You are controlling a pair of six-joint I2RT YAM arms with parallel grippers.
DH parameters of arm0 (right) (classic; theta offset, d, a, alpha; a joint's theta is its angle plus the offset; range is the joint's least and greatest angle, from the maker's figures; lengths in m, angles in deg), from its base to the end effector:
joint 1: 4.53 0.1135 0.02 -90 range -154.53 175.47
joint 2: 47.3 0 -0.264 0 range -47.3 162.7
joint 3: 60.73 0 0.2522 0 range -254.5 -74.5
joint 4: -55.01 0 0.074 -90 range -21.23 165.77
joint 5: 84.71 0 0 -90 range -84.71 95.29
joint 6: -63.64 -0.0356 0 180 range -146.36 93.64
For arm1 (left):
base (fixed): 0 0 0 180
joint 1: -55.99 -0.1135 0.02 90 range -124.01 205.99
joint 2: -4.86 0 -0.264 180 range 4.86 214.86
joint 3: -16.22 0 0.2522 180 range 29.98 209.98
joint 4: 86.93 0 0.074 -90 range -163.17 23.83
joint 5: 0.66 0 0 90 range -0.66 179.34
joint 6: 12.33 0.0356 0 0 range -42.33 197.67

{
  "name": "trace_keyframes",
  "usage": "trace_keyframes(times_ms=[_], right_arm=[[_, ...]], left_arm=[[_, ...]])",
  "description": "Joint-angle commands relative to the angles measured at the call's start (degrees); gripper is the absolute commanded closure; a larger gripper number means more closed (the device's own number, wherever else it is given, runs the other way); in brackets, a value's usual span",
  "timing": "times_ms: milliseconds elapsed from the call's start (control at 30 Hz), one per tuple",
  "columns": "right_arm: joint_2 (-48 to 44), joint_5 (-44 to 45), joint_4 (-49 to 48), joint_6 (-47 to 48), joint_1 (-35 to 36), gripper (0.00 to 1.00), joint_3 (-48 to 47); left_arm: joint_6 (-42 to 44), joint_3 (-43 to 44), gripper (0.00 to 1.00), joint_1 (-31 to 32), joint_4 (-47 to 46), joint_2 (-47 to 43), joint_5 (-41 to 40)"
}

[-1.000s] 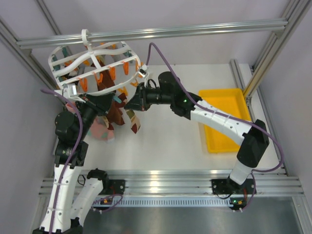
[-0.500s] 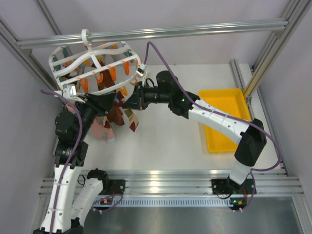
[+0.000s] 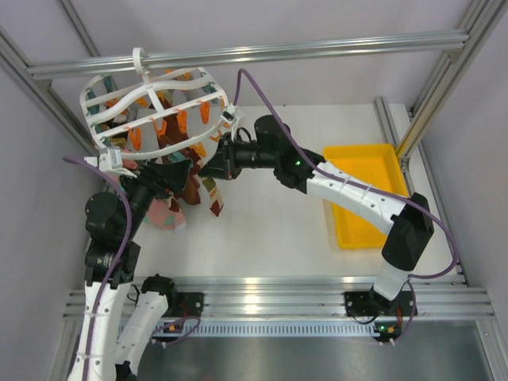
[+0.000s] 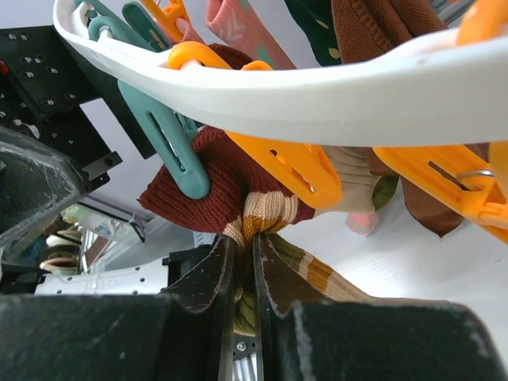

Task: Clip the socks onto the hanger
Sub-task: Clamp the sock onto the hanger, then reset both arms

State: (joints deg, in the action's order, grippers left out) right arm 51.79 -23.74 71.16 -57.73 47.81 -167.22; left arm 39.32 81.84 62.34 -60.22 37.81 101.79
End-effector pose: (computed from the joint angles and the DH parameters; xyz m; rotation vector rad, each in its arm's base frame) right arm 0.2403 0.3397 0.3907 -0.7647 1.8010 1.4617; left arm 0.1174 -0.0208 0.4045 -0.2403 1.5004 -0.7888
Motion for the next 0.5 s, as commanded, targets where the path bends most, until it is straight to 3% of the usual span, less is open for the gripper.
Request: trace_keyframes(times_ms=[0, 67, 100, 200, 467], right_arm=[[0.49, -1.29, -4.94, 1.58, 1.19, 0.91, -1.93], [0.23, -1.11, -5.29, 1.84, 1.19, 0.81, -0.8], [-0.29, -1.11, -5.38, 2.37, 1.1, 0.71, -0.44], [-1.61, -0.58, -5.29, 3.16, 1.01, 0.59, 1.05], [-9.51, 2.05, -2.57, 7.29, -1.8, 0.43, 7.81]], left_arm=[[3.54, 1.76, 0.08, -0.11, 2.86, -1.39, -0.85], [6.0, 1.93, 0.02, -0.11, 4.79, -2.36, -0.58], [6.79, 2.46, 0.02, -0.11, 5.67, -2.71, -0.76], [11.0, 3.51, 0.02, -0.11, 9.97, -3.59, -0.67], [21.46, 9.56, 0.02, -0.02, 23.07, -2.72, -0.41]])
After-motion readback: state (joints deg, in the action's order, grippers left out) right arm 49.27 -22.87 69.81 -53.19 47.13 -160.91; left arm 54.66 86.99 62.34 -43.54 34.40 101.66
